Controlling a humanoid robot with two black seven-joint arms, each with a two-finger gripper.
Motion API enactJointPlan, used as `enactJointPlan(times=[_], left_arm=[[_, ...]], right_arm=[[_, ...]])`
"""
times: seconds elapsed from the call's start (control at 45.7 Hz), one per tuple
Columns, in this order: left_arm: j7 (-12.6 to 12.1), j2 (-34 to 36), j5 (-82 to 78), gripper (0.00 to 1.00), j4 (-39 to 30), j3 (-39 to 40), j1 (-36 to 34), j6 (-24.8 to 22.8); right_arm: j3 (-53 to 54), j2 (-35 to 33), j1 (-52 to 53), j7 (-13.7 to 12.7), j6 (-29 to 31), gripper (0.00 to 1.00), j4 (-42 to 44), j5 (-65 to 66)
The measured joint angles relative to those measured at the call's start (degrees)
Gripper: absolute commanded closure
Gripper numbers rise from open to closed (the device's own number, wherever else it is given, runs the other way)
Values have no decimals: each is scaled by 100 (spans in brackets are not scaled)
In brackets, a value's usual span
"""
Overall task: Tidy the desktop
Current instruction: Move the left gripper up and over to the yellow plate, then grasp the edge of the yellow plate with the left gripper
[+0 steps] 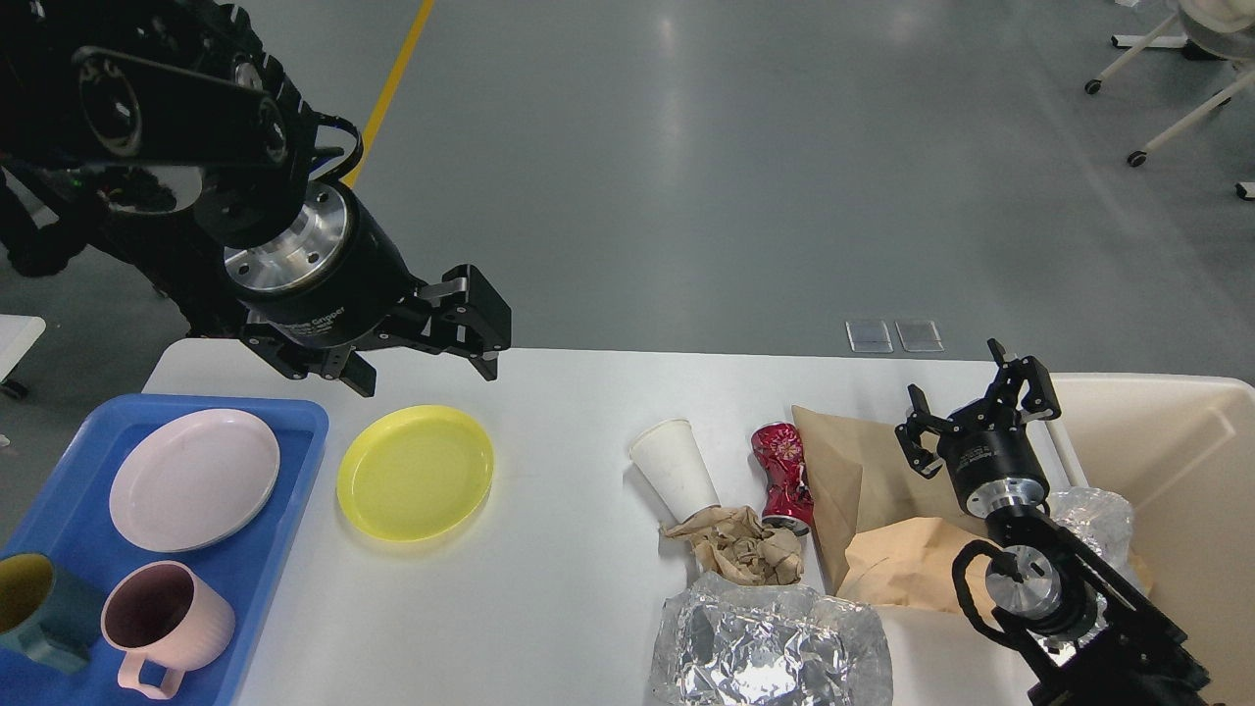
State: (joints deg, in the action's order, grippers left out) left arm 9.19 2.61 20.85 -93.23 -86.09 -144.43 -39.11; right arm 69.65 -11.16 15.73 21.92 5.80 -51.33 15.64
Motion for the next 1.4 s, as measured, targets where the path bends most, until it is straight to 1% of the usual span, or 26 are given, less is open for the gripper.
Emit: enactJointPlan(times=[0.109,0.197,0.284,0.372,0.503,0.525,0.591,0.634,0.722,0.81,0.963,1.116,1.181,1.313,1.4], left_arm=[[3,302,19,10,325,91,659,351],[-30,469,150,11,536,97,1246,607],[-61,600,583,16,716,16,1853,789],[-133,711,1485,16,839,-128,2477,1111],[-328,915,3018,15,886,-236,3186,2148],[-432,972,3280,13,899,-132,3417,2535],[-582,1022,3475,10,945,177,3739,3073],[-702,1037,3512,10,1027,534,4081,3553],[-828,1047,3475,7,1212,1074,4597,4107],[-856,1055,3245,7,1463,1419,4985,4255],[-804,1142,2665,7,1829,1719,5544,4276],[-804,1218,2538,12,2253,1998,6156,4323],[-814,1267,2538,16,2383,2109,6358,4336],[-827,1397,2578,30,2648,2375,6675,4340],[-831,1427,2590,36,2847,2571,6868,4339]], right_arm=[[0,0,0,0,0,0,-2,1],[0,0,0,0,0,0,-3,0],[-1,0,0,-1,0,0,-7,0],[-1,0,0,-1,0,0,-8,1],[-1,0,0,-3,0,0,-8,0],[0,0,0,-3,0,0,-8,1],[2,0,0,-3,0,0,-8,-1],[2,0,0,-3,0,0,-8,1],[2,0,0,-2,0,0,-8,1],[3,0,0,-2,0,0,-7,1],[0,0,0,-1,0,0,-1,0],[0,0,0,-1,0,0,-1,0],[0,0,0,-1,0,0,-2,0],[0,0,0,-1,0,0,-6,0],[0,0,0,-1,0,0,-6,0]])
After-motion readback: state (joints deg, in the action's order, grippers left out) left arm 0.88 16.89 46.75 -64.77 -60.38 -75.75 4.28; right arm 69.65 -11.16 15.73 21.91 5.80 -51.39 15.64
